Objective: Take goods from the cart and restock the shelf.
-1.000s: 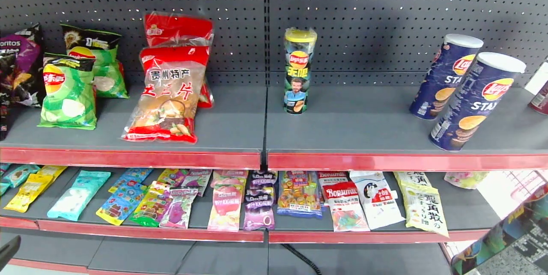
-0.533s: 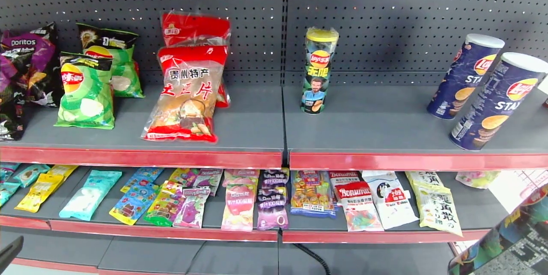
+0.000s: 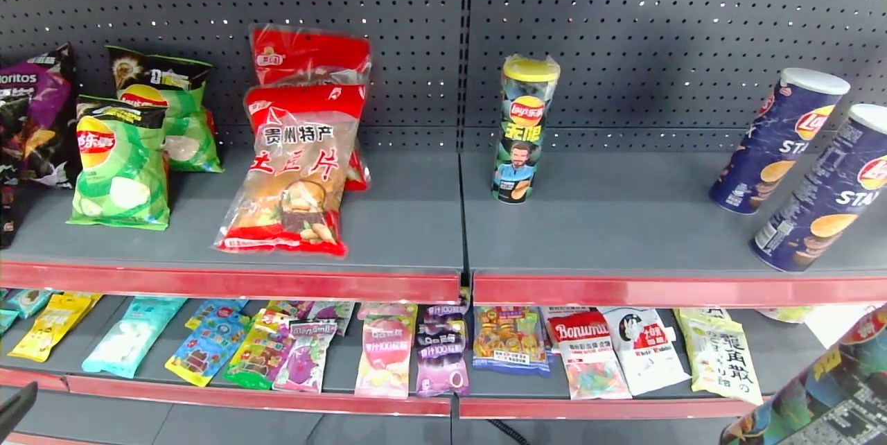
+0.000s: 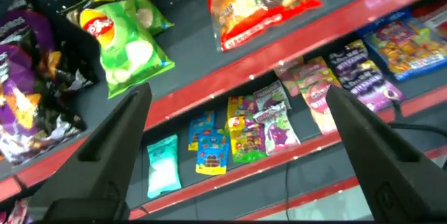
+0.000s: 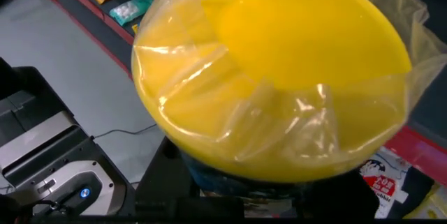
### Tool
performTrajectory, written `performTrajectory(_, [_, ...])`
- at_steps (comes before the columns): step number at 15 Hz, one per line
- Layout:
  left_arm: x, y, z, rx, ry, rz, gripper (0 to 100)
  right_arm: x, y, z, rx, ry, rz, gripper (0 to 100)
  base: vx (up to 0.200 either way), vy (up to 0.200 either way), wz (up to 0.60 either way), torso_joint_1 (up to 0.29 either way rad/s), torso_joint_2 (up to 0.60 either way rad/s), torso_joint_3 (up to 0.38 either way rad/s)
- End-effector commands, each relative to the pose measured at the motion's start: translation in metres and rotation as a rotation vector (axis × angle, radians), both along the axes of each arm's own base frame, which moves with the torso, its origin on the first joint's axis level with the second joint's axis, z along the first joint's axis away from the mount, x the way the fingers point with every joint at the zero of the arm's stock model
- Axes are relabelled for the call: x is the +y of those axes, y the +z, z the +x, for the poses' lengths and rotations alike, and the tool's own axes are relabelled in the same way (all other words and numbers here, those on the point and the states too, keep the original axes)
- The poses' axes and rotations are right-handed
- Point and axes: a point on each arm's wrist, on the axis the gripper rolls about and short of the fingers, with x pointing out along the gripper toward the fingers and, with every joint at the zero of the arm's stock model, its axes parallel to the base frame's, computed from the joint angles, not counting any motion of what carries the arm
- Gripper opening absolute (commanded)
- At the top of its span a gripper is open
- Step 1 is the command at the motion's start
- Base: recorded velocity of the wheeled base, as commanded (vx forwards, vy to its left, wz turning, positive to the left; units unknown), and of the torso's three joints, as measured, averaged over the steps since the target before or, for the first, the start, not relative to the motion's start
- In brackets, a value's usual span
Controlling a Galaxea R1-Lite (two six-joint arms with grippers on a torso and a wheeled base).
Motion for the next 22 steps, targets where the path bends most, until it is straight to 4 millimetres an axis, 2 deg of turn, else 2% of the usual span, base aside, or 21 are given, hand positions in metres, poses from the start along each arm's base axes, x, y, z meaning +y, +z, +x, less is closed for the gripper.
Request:
performTrajectory(1, [0.000, 0.000, 0.000, 0.001, 0.002, 0.001, 100, 0.000, -0.001, 0.000, 0.002, 0.000, -0.001, 0, 0.200, 0.000, 0.00, 0.012, 0.00, -0.002])
performTrajectory(3, [0.000, 0.000, 0.000, 0.001, 0.002, 0.002, 100, 0.000, -0.001, 0.000, 0.004, 0.000, -0.001, 0, 0.200, 0.000, 0.00, 0.005, 0.00, -0.002])
performTrajectory(7, [-0.002, 0.001, 0.003, 0.010, -0.016, 0.015, 100, 0.000, -0.001, 0.001, 0.007, 0.002, -0.003, 0, 0.000, 0.000, 0.00, 0.000, 0.00, 0.000])
performTrajectory(10, [-0.014, 0.014, 0.026, 0.080, -0.129, 0.020, 100, 0.000, -0.003, 0.000, 0.007, 0.004, -0.006, 0, 0.000, 0.000, 0.00, 0.000, 0.00, 0.000])
performTrajectory(11, [-0.022, 0.022, 0.039, 0.111, -0.195, 0.013, 100, 0.000, -0.002, 0.000, 0.001, 0.003, -0.007, 0, 0.000, 0.000, 0.00, 0.000, 0.00, 0.000])
performTrajectory(13, [-0.042, 0.039, 0.078, 0.190, -0.326, -0.069, 100, -0.001, -0.003, -0.002, -0.001, 0.001, -0.005, 0, 0.000, 0.000, 0.00, 0.000, 0.00, 0.000])
performTrajectory(15, [-0.065, 0.047, 0.118, 0.158, -0.363, -0.124, 100, -0.001, -0.003, -0.001, 0.000, 0.000, -0.005, 0, 0.000, 0.000, 0.00, 0.000, 0.00, 0.000])
performTrajectory(16, [-0.077, 0.051, 0.142, 0.130, -0.368, -0.149, 100, 0.000, -0.003, -0.001, 0.000, -0.002, -0.006, 0, 0.000, 0.000, 0.00, 0.000, 0.00, 0.000])
performTrajectory(17, [-0.102, 0.051, 0.184, 0.080, -0.396, -0.184, 100, 0.000, -0.002, 0.000, 0.001, -0.003, -0.006, 0, 0.000, 0.000, 0.00, 0.000, 0.00, 0.000])
performTrajectory(18, [-0.121, 0.050, 0.209, 0.062, -0.463, -0.228, 100, 0.000, 0.000, 0.000, -0.002, -0.005, -0.006, 0, 0.000, 0.000, 0.00, 0.000, 0.00, 0.000])
performTrajectory(19, [-0.137, 0.049, 0.227, 0.077, -0.591, -0.301, 100, 0.000, 0.001, 0.001, -0.002, -0.006, -0.006, 0, 0.000, 0.000, 0.00, 0.000, 0.00, 0.000])
performTrajectory(20, [-0.145, 0.050, 0.236, 0.097, -0.688, -0.329, 100, 0.000, 0.000, 0.001, -0.002, -0.009, -0.006, 0, 0.000, 0.000, 0.00, 0.000, 0.00, 0.000])
performTrajectory(22, [-0.157, 0.042, 0.249, 0.155, -0.736, -0.321, 100, -0.001, 0.002, -0.001, -0.012, -0.017, -0.004, 0, 0.000, 0.000, 0.00, 0.000, 0.00, 0.000])
